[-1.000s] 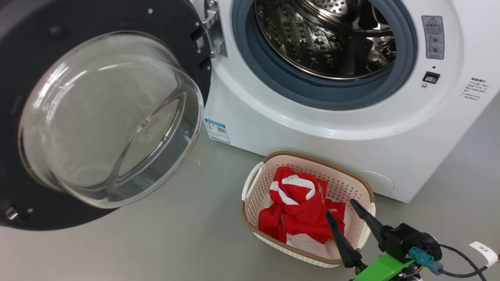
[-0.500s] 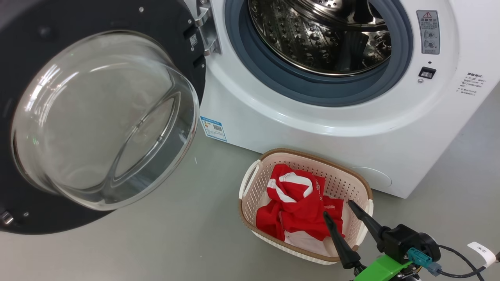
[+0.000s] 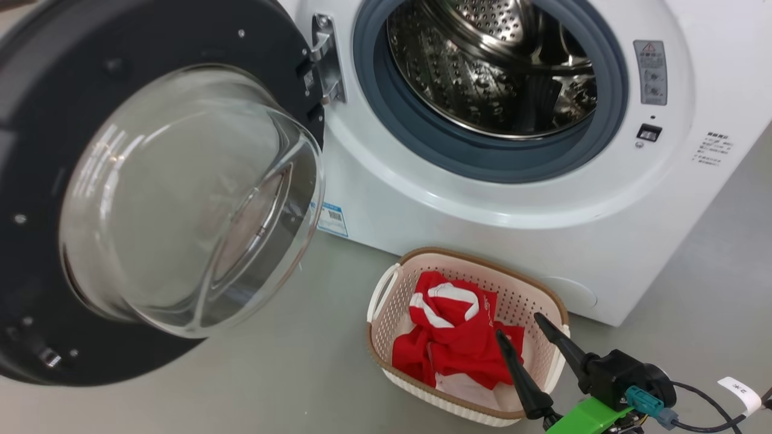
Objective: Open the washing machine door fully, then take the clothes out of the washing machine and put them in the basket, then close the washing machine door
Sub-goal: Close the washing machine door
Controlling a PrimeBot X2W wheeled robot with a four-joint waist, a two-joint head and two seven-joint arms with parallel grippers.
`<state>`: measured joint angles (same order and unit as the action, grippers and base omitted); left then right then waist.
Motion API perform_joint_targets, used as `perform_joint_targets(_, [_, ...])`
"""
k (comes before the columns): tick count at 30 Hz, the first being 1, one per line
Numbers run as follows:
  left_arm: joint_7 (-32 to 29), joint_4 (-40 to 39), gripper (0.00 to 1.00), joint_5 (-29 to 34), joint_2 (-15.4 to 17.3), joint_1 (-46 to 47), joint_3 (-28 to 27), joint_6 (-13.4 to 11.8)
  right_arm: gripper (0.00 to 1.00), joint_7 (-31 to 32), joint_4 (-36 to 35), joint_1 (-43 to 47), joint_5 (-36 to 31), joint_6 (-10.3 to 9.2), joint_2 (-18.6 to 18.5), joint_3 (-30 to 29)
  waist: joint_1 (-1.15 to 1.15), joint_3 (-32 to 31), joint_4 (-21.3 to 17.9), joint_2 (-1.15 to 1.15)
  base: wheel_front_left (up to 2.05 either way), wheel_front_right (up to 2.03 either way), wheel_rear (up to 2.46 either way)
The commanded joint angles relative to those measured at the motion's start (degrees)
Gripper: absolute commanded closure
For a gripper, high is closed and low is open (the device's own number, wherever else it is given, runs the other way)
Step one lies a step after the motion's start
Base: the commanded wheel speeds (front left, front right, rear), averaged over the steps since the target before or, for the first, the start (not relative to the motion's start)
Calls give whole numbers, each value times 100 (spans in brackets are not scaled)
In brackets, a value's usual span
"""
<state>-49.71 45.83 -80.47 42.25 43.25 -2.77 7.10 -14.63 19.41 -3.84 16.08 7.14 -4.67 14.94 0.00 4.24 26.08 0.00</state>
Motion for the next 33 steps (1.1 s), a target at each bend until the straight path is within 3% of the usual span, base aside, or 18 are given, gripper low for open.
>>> perform_joint_targets(1, [-186, -294, 100, -156, 208, -116, -91, 38, 0, -37, -128, -29, 29, 35, 51, 122, 0, -124, -33, 0, 0, 0, 0])
perform_joint_targets(9, [-662, -1095, 100, -501, 299, -694, -83, 38, 0, -37, -190, 141, 68, 35, 106, 88, 0, -313, -119, 0, 0, 0, 0])
perform_joint_targets(15, [-852, -1936, 100, -764, 194, -1163, -88, 38, 0, -37, -223, 179, 70, 35, 130, 66, 0, -365, -257, 0, 0, 0, 0])
perform_joint_targets(25, [-895, -3492, 100, -889, -306, -1425, 246, 38, 0, -37, -264, 224, 38, 35, 145, -23, 0, -344, -473, 0, 0, 0, 0])
perform_joint_targets(33, [-693, -4194, 100, -857, -714, -1406, 460, 38, 0, -37, -280, 170, 36, 35, 156, -46, 0, -302, -723, 0, 0, 0, 0])
